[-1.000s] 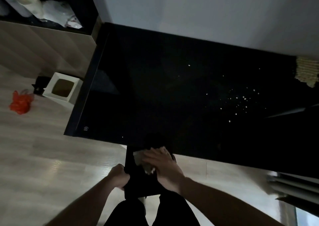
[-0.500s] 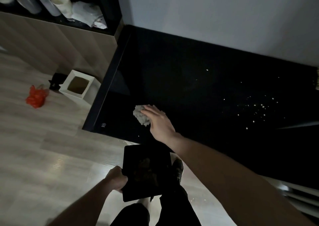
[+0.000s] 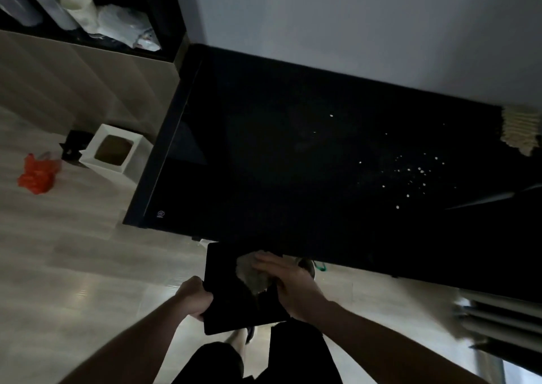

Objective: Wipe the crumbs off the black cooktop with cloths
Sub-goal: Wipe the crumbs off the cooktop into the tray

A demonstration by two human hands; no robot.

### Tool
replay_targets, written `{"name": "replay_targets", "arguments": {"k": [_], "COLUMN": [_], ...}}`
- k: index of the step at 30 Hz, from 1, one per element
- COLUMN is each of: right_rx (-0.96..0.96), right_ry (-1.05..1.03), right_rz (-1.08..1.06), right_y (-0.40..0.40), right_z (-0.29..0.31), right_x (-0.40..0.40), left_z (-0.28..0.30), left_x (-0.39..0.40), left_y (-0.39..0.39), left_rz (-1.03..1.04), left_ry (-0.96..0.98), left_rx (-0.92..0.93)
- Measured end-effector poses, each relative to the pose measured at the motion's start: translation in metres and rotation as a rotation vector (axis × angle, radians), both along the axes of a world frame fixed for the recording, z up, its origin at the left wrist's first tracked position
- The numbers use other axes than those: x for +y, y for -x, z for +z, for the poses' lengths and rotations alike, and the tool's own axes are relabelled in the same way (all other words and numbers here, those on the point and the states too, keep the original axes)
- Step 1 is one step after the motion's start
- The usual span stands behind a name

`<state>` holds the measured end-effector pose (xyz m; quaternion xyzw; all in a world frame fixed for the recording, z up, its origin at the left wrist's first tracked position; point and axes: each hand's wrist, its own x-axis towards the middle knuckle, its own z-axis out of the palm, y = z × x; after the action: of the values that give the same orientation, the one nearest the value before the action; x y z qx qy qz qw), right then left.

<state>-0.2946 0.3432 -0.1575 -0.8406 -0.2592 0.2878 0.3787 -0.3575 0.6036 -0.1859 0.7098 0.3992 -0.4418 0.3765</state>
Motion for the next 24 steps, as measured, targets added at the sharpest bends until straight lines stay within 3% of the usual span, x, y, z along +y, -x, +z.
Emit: {"name": "replay_targets", "arguments": {"k": [6, 9, 18, 24], "right_rx": [-0.054, -0.073, -0.157, -0.227], "right_ry": [-0.071, -0.049, 0.12, 0.307], "right_rz": [-0.538, -0.698, -0.708, -0.477], "right_y": [-0.08, -0.143, -0.325, -0.426], "right_z": [0.018, 0.027, 0.026, -0.007], "right_x": [-0.056, -0.08, -0.085, -0.063], "left_z": [-0.007, -0.007, -0.016, -0.026], "left_x": [-0.024, -0.038, -0.069, -0.087], "left_y": [-0.017, -0.026, -0.034, -0.036], "left_rz": [-0.071, -0.104, -0.111, -0.18], "left_ry": [0.011, 0.008, -0.07, -0.118], "left_rx": [0.015, 0.023, 0.065, 0.105]}}
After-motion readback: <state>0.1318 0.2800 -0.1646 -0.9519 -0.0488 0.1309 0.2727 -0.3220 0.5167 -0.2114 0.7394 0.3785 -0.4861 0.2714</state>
